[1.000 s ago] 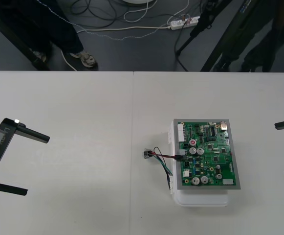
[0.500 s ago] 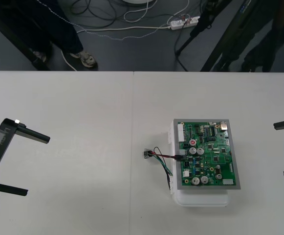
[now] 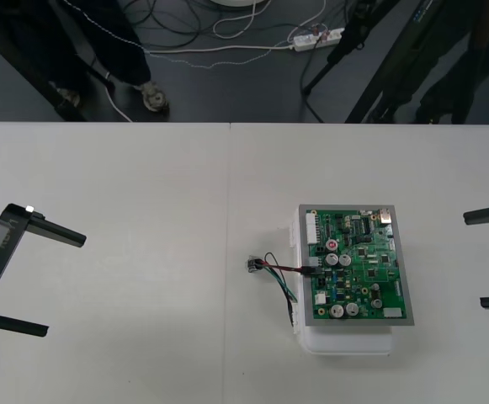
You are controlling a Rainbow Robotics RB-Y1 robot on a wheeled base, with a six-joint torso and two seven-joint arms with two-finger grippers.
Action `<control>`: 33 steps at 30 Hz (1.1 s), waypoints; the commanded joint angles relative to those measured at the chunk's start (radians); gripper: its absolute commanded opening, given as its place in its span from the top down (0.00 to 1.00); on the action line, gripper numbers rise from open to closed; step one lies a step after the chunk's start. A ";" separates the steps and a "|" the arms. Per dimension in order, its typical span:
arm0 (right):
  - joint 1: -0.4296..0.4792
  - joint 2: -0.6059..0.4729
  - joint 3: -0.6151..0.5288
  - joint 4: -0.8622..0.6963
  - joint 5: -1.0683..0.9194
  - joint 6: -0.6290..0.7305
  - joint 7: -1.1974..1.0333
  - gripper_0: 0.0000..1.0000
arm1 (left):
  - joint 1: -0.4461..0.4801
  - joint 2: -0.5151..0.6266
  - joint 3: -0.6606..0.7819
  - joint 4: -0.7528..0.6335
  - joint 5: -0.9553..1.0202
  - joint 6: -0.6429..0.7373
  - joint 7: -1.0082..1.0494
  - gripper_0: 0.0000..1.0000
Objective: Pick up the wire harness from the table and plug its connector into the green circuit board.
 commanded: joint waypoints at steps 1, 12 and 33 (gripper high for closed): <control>0.025 0.040 0.015 0.002 -0.025 -0.005 0.047 0.00 | 0.014 0.001 0.031 -0.022 -0.004 0.037 0.053 0.00; 0.047 0.024 0.024 0.002 -0.053 -0.005 0.061 0.00 | 0.014 0.001 0.031 -0.022 -0.004 0.037 0.053 0.00; 0.083 0.005 0.026 0.002 -0.047 -0.005 0.056 0.00 | 0.014 0.001 0.031 -0.022 -0.004 0.037 0.053 0.00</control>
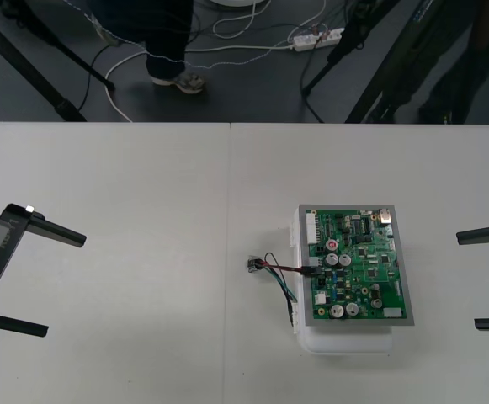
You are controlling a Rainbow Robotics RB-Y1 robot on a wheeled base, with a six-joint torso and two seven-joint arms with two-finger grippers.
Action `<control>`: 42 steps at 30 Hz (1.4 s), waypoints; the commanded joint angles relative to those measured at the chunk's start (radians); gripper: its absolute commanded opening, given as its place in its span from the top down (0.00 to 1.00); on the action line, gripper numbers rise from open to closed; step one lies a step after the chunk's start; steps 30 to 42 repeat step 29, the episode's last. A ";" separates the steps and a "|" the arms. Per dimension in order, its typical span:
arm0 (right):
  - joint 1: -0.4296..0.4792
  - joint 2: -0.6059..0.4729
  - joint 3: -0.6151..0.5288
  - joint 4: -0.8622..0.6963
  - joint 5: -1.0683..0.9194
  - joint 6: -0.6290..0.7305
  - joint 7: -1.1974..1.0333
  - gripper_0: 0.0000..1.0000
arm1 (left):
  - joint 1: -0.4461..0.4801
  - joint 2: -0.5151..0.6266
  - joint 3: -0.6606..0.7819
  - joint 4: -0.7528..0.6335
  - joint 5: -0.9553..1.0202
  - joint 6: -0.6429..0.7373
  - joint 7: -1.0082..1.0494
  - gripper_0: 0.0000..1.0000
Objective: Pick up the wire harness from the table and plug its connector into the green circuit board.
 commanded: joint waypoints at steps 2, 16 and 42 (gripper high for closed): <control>0.019 -0.029 0.015 0.002 -0.010 -0.005 0.024 0.00 | 0.014 0.001 0.031 -0.022 -0.004 0.037 0.053 0.00; 0.019 -0.029 0.015 0.002 -0.010 -0.005 0.024 0.00 | 0.014 0.001 0.031 -0.022 -0.004 0.037 0.053 0.00; 0.019 -0.029 0.015 0.002 -0.010 -0.005 0.024 0.00 | 0.014 0.001 0.031 -0.022 -0.004 0.037 0.053 0.00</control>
